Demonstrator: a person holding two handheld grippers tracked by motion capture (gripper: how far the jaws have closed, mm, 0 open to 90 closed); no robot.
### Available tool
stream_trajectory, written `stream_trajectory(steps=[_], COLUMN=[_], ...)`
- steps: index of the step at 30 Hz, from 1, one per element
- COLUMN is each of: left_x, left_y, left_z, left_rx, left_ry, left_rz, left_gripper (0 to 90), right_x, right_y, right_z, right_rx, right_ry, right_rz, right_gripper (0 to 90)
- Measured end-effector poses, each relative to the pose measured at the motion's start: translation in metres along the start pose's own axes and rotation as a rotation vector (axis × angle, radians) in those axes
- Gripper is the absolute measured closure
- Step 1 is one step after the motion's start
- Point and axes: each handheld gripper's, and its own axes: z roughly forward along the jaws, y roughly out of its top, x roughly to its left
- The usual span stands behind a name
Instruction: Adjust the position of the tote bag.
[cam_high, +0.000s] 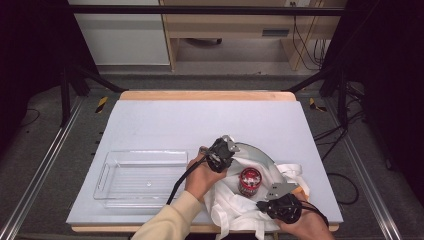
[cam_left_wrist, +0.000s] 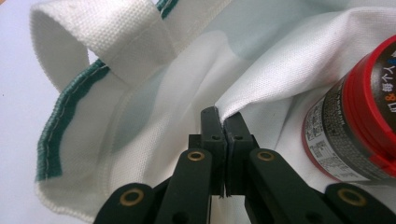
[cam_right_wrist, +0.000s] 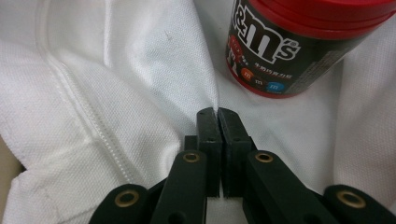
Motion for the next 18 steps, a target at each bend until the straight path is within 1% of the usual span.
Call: stream_trajectory(steps=[3,5,6,9,12,13,17,18], left_x=[0.0,-0.001,-0.002,-0.004,-0.005,-0.006,-0.007,-0.008], left_y=[0.0,-0.001,-0.001,-0.004,-0.005,-0.006,-0.007,-0.008], left_z=[0.0,-0.001,-0.003,-0.008,-0.018,-0.022,-0.035,-0.038], left_rx=[0.005,-0.002,-0.003,-0.029,-0.06,-0.069,-0.095,-0.104], left_ry=[-0.004,-0.009,-0.009,-0.01,-0.006,-0.006,0.003,-0.001], left_rz=[0.005,0.002,0.006,0.004,0.003,0.007,0.023,0.018], left_gripper=[89.0,88.6,88.1,84.1,77.3,74.6,70.3,68.9], right_x=[0.0,0.0,0.0,-0.001,-0.003,-0.004,-0.005,-0.005], right_y=[-0.001,0.0,0.0,0.001,0.002,0.002,0.005,0.006], right_z=[0.0,0.0,-0.001,-0.003,-0.008,-0.009,-0.015,-0.016], right_rx=[-0.007,-0.006,-0.009,-0.031,-0.048,-0.05,-0.056,-0.056], right_ry=[0.001,-0.003,-0.007,-0.018,-0.033,-0.041,-0.054,-0.058], right_rz=[0.008,0.018,0.019,0.032,0.045,0.05,0.055,0.055], right_gripper=[88.5,87.9,87.1,81.6,75.0,71.8,65.3,63.4])
